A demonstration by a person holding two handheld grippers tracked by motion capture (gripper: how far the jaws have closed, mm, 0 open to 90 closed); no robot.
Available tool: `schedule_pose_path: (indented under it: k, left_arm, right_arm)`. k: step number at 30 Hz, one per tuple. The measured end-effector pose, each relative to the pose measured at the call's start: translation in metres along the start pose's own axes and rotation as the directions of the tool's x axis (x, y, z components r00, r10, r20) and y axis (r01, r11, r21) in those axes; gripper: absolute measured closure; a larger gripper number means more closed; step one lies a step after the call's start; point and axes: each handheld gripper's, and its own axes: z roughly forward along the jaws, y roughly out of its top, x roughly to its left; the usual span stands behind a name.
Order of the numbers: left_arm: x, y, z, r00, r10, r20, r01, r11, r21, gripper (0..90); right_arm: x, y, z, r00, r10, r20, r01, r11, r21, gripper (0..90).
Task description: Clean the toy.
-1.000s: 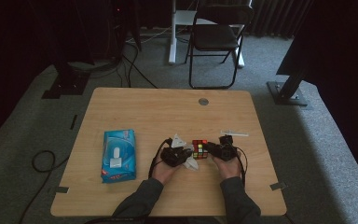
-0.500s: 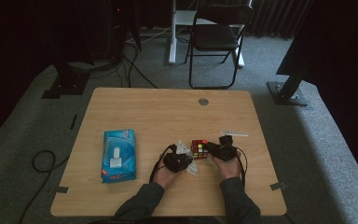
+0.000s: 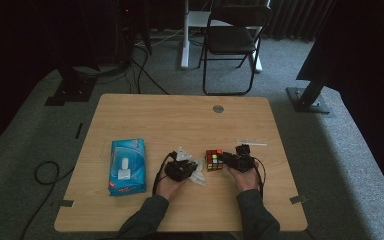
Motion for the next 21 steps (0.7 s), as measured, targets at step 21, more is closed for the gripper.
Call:
schedule_pose_path:
  k: [21]
  left_arm:
    - [0.022, -0.007, -0.027, 0.9967, -0.066, -0.047, 0.063, 0.9961, -0.062, 84.2]
  right_arm:
    - [-0.021, 0.009, -0.031, 0.9934, 0.030, 0.110, -0.017, 0.993, -0.114, 54.5]
